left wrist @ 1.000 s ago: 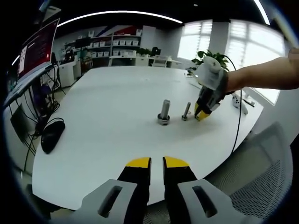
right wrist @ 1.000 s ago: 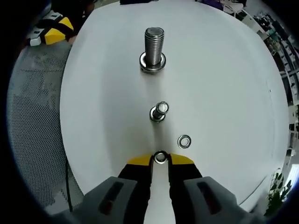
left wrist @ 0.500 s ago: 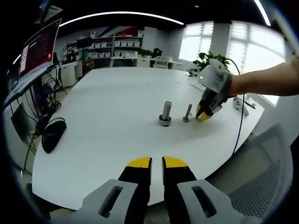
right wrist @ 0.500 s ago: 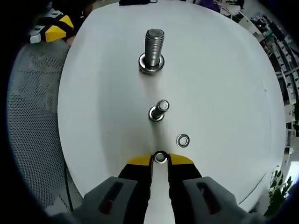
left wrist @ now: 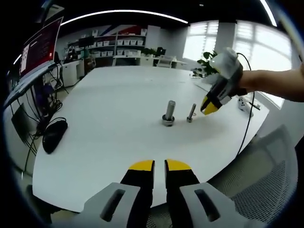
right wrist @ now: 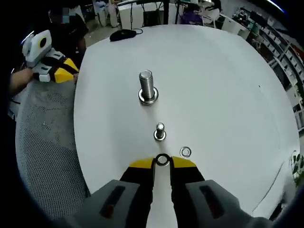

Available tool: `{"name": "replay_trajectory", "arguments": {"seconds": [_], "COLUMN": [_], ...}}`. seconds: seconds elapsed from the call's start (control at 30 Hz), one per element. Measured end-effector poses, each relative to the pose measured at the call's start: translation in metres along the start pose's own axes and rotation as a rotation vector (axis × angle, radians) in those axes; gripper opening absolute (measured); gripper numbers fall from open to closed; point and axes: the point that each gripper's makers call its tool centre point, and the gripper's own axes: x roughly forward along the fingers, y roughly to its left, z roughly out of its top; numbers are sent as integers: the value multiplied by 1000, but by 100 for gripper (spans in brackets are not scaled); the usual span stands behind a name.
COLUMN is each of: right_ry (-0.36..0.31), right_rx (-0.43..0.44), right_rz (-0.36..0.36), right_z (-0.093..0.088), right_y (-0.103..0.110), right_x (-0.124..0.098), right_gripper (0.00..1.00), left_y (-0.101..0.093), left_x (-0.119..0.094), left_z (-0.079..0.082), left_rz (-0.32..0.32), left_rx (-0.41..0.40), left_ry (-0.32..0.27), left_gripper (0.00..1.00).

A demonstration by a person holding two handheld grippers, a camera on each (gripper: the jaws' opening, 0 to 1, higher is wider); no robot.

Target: Place the washer onto the threaded stud by aligning its center hole with the stud, sliding it down to the base, and recovering from edge contact or off-axis alignment until the washer reaches the visible bottom stop.

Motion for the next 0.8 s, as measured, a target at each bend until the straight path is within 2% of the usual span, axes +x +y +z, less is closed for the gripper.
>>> {"name": "replay_trajectory", "arguments": {"seconds": [0.17, 0.37, 0.6, 0.8], "right_ry": [-28, -36, 11, 3], "right_rx": [-39, -77, -121, -115], "right_rz": [-8, -5, -7, 4], "right_z": [20, 34, 32, 37], "right_y": [2, 4, 1, 0], "right_x": [-10, -11, -1, 1], "right_gripper": [15, 15, 15, 15], "left_y": [0, -2, -1, -1], "left_x": [0, 1, 0, 1], "left_z": [0, -7, -4, -5], "left_rz": [1, -5, -3, -2], "left_rx": [-2, 3, -4, 0], "left_ry": [2, 43, 25, 29], "left_gripper": [6, 6, 6, 6]}}
